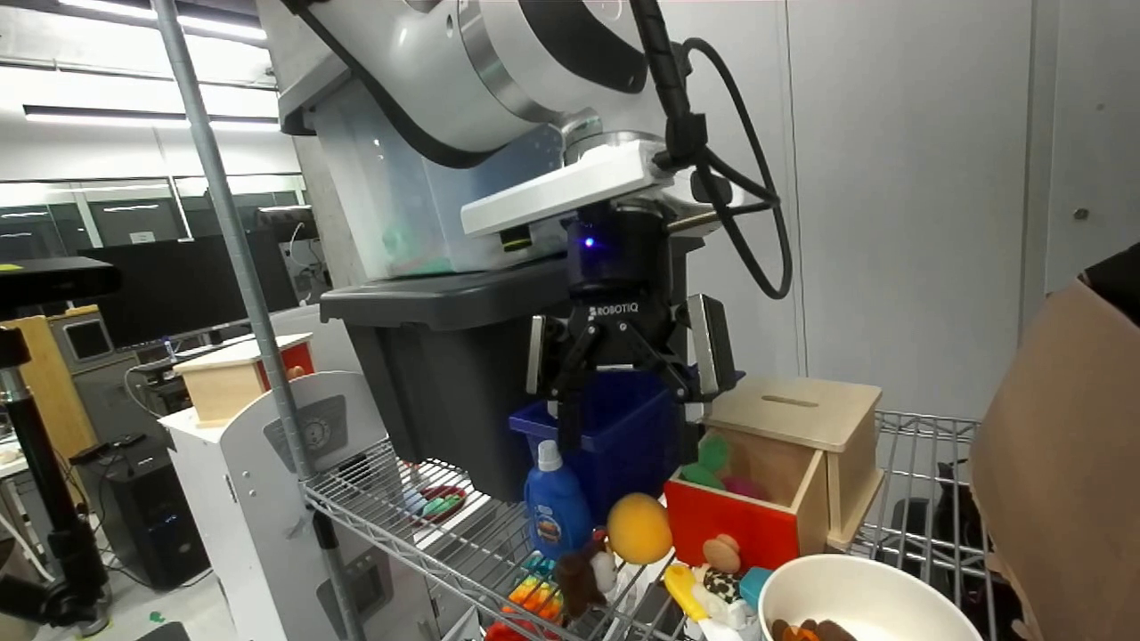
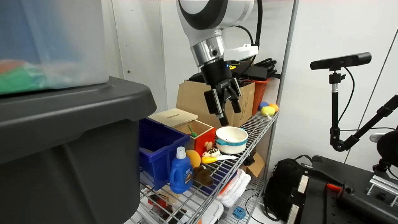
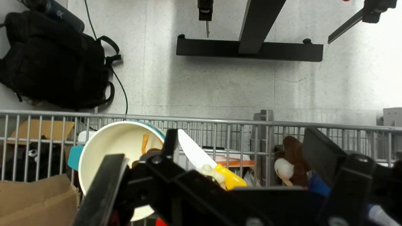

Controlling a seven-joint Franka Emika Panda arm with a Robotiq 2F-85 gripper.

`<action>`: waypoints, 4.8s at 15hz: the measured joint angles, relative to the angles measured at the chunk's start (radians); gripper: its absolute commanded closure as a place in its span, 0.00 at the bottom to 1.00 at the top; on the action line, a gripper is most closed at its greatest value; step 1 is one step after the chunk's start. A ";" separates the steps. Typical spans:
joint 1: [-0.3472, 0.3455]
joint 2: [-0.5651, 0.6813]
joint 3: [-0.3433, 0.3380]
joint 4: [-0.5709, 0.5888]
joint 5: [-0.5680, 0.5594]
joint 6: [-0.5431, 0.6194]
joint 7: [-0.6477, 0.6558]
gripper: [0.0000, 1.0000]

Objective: Put the brown bear with the orange ribbon in the dish

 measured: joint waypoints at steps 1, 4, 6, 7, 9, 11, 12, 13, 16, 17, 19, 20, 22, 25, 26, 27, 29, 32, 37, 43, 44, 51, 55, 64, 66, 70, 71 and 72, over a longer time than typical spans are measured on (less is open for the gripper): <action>0.000 0.000 -0.004 0.000 0.000 -0.011 0.024 0.00; 0.000 0.000 -0.008 0.004 0.000 -0.044 0.073 0.00; 0.008 0.004 -0.008 0.019 0.000 -0.063 0.083 0.00; 0.016 0.008 -0.007 0.035 -0.001 -0.076 0.084 0.00; 0.040 0.026 -0.004 0.080 -0.002 -0.102 0.085 0.00; 0.070 0.052 0.000 0.136 -0.002 -0.133 0.085 0.00; 0.084 0.066 0.000 0.162 -0.002 -0.147 0.085 0.00; 0.094 0.079 0.000 0.185 -0.002 -0.159 0.085 0.00; 0.104 0.101 0.000 0.214 -0.002 -0.168 0.086 0.00; 0.104 0.102 -0.001 0.213 -0.002 -0.168 0.087 0.00; 0.101 0.102 -0.005 0.209 -0.002 -0.168 0.090 0.00; 0.098 0.101 -0.006 0.206 -0.002 -0.168 0.091 0.00; 0.092 0.097 -0.009 0.192 -0.001 -0.167 0.096 0.00; 0.079 0.079 -0.011 0.145 0.002 -0.163 0.107 0.00; 0.073 0.068 -0.011 0.122 0.003 -0.159 0.111 0.00; 0.066 0.055 -0.012 0.095 0.006 -0.152 0.116 0.00; 0.049 0.021 -0.016 0.031 0.017 -0.127 0.124 0.00; 0.022 -0.033 -0.024 -0.071 0.030 -0.079 0.130 0.00; -0.018 -0.121 -0.042 -0.221 0.043 -0.003 0.130 0.00; -0.036 -0.201 -0.056 -0.348 0.044 0.094 0.126 0.00; -0.040 -0.217 -0.061 -0.375 0.044 0.108 0.126 0.00; -0.045 -0.298 -0.069 -0.454 0.043 0.129 0.121 0.00; -0.023 -0.299 -0.052 -0.417 0.042 0.127 0.114 0.00; -0.011 -0.326 -0.056 -0.437 0.040 0.127 0.113 0.00; -0.012 -0.347 -0.058 -0.458 0.039 0.126 0.113 0.00; -0.015 -0.395 -0.065 -0.510 0.039 0.126 0.113 0.00; -0.017 -0.407 -0.067 -0.524 0.039 0.126 0.113 0.00; -0.018 -0.420 -0.070 -0.538 0.039 0.126 0.113 0.00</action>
